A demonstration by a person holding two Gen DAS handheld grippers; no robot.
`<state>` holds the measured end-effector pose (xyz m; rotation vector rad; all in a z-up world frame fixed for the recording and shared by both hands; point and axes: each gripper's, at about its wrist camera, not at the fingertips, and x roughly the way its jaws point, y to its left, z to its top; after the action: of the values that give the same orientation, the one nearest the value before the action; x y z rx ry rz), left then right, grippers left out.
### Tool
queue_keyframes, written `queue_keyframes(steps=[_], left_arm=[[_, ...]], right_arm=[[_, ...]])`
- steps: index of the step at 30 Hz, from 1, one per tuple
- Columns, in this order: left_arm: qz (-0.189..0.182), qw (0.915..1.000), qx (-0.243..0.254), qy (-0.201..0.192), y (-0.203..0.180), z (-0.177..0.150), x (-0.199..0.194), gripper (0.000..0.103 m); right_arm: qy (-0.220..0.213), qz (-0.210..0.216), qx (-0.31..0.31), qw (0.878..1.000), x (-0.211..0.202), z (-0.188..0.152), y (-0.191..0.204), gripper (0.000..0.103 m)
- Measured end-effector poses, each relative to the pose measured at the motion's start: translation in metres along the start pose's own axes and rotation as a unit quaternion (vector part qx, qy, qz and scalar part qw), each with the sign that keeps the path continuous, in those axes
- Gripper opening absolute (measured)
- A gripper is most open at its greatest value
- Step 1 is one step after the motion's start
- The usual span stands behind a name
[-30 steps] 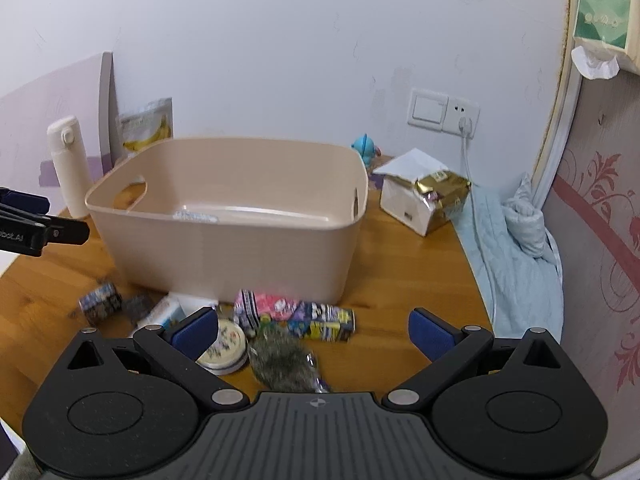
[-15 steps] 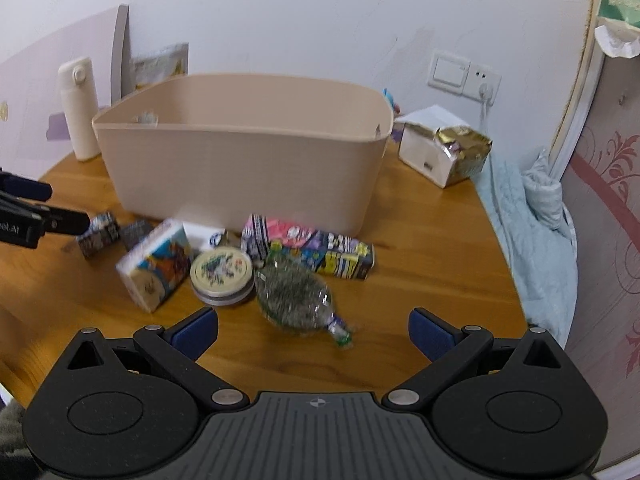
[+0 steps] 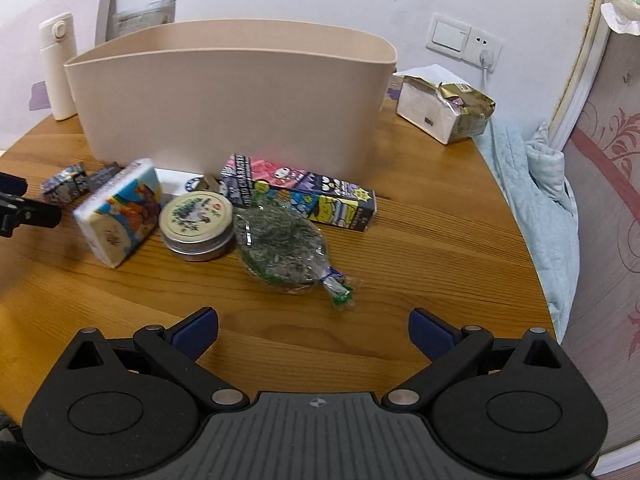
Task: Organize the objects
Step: 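Grasp the small cartoon box with left tool while right tool grasps the green tea bag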
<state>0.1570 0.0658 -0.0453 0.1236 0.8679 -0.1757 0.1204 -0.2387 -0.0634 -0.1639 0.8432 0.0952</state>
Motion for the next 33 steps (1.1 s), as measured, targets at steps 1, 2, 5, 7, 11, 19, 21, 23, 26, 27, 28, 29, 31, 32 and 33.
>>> queue_keyframes(steps=[1, 2, 5, 7, 11, 19, 21, 23, 26, 27, 28, 29, 31, 32, 33], left_arm=[[0.0, 1.0, 0.001, -0.001, 0.0, 0.0, 0.002, 0.086], [0.0, 1.0, 0.001, -0.001, 0.001, 0.001, 0.003, 0.086], [0.001, 1.0, -0.003, -0.001, 0.003, 0.003, 0.009, 0.086], [-0.004, 0.9999, -0.008, 0.005, 0.004, 0.004, 0.013, 0.086], [-0.009, 0.9999, -0.006, 0.0, 0.003, 0.006, 0.018, 0.086], [-0.013, 0.9999, -0.006, -0.006, 0.006, 0.011, 0.024, 0.086], [-0.013, 0.9999, -0.004, -0.007, 0.008, 0.013, 0.026, 0.085], [-0.013, 0.9998, -0.004, -0.011, 0.009, 0.014, 0.026, 0.081], [-0.014, 0.9998, -0.003, -0.014, 0.011, 0.017, 0.026, 0.071], [-0.015, 0.9998, -0.003, -0.016, 0.011, 0.018, 0.026, 0.065], [-0.016, 0.9997, -0.002, -0.016, 0.012, 0.018, 0.026, 0.063], [-0.017, 0.9997, -0.001, -0.017, 0.012, 0.019, 0.026, 0.058], [-0.019, 0.9997, 0.002, -0.017, 0.012, 0.02, 0.025, 0.05], [-0.021, 0.9996, 0.004, -0.017, 0.012, 0.02, 0.023, 0.042], [-0.022, 0.9996, 0.005, -0.017, 0.012, 0.02, 0.023, 0.036]], right_arm=[[0.001, 0.001, 0.0, 1.0, 0.002, 0.0, -0.001, 0.103], [0.001, 0.002, 0.0, 1.0, 0.004, 0.0, -0.002, 0.103], [-0.007, -0.003, -0.001, 1.0, 0.008, -0.001, -0.003, 0.102], [-0.014, -0.004, 0.0, 1.0, 0.01, 0.0, -0.005, 0.101], [-0.021, 0.004, 0.01, 1.0, 0.015, 0.002, -0.008, 0.1], [-0.03, 0.019, 0.019, 0.999, 0.03, 0.012, -0.012, 0.099], [-0.033, 0.024, 0.018, 0.999, 0.034, 0.016, -0.012, 0.097], [-0.037, 0.027, 0.014, 0.999, 0.037, 0.019, -0.01, 0.094], [-0.041, 0.029, 0.003, 0.999, 0.04, 0.025, -0.006, 0.091], [-0.041, 0.03, 0.001, 0.999, 0.041, 0.026, -0.005, 0.089], [-0.041, 0.031, 0.002, 0.999, 0.042, 0.028, -0.005, 0.085], [-0.042, 0.034, 0.003, 0.999, 0.041, 0.029, -0.004, 0.082], [-0.046, 0.041, 0.004, 0.998, 0.04, 0.03, -0.003, 0.064], [-0.048, 0.043, 0.003, 0.998, 0.04, 0.031, -0.002, 0.06], [-0.048, 0.044, 0.0, 0.998, 0.039, 0.031, 0.0, 0.055]])
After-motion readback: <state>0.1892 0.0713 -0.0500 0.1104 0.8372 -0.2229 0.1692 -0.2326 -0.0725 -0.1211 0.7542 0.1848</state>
